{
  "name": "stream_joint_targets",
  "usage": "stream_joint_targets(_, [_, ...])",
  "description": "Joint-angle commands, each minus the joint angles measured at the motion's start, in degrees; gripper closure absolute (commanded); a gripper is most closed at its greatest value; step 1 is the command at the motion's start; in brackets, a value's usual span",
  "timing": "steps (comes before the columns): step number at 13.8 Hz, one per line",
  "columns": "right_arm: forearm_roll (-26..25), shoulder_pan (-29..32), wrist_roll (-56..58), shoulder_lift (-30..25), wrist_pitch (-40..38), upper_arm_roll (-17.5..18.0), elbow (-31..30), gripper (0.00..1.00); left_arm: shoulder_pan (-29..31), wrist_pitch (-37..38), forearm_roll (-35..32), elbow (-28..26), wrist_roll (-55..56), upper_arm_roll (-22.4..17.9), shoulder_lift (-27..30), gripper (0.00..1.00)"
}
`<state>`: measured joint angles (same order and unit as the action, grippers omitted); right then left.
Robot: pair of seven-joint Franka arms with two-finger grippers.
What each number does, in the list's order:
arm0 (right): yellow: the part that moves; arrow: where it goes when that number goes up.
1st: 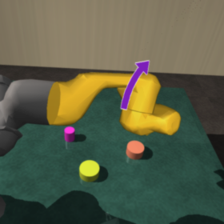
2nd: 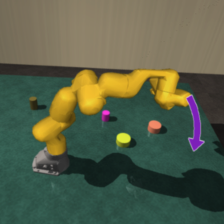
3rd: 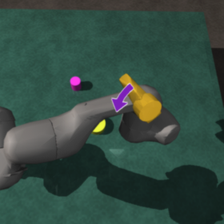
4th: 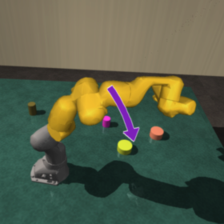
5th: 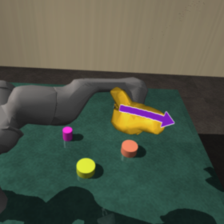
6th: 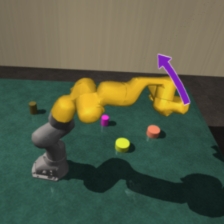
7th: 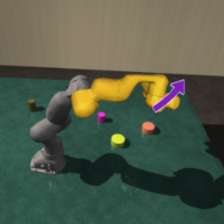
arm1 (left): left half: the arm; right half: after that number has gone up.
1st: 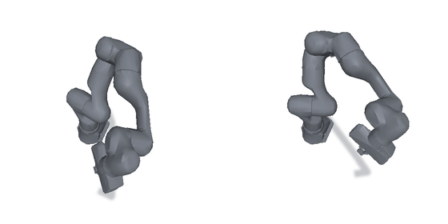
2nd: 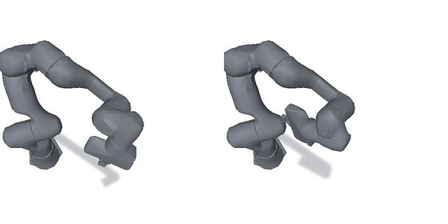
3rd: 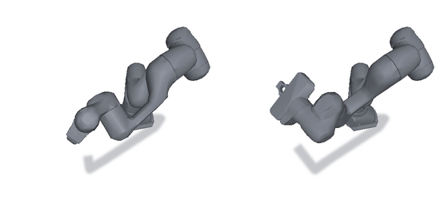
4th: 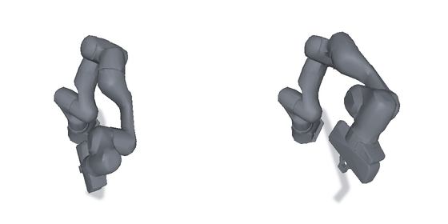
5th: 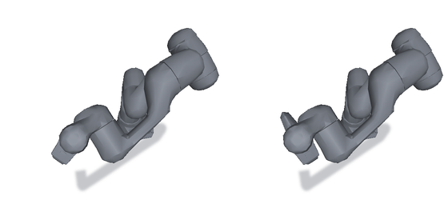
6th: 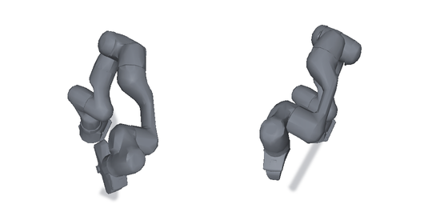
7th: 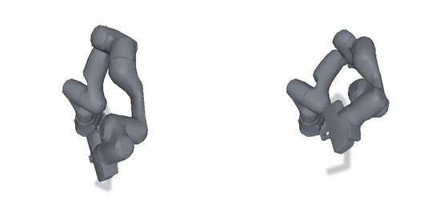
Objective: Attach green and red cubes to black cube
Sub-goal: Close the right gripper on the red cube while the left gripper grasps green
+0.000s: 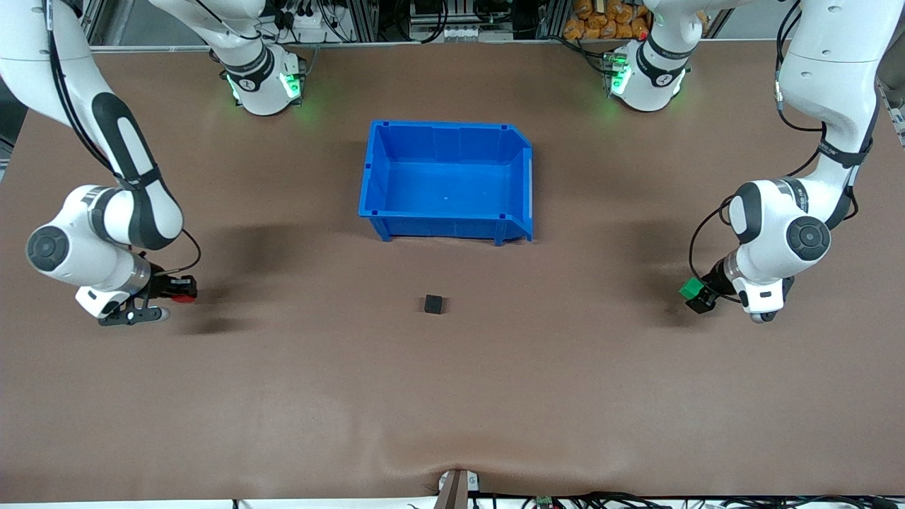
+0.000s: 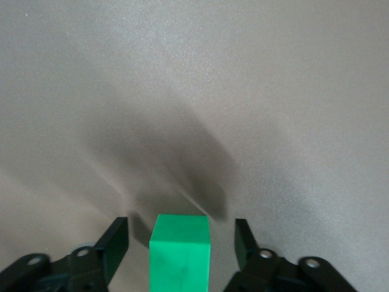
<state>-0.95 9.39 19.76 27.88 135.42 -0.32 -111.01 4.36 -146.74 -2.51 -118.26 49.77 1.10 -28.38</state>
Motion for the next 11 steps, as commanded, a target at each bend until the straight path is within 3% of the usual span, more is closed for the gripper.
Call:
stream_joint_targets(1, [-3.09,-0.59,6.85,0.24,-5.24,0.32,5.08,1.00,-0.14,-0.65,-0.92,-0.04,0.51,-0.05,-0.18,0.45])
stream_joint_targets(5, [-3.62,-3.32,22.13,0.77,-5.52,0.32,8.70,1.00,-0.58,-0.57,-0.83,0.22,1.21,-0.05,-0.45,0.93])
stream_joint_targets(6, [-3.62,-4.02,25.30,0.77,-5.52,0.32,8.96,1.00,-0.58,-0.57,-0.83,0.40,1.39,0.04,-0.45,1.00])
stream_joint_targets(11, [-3.62,-7.37,35.67,3.13,-4.99,0.32,11.68,1.00,-1.55,-0.48,-0.74,2.59,3.84,0.31,-0.54,1.00])
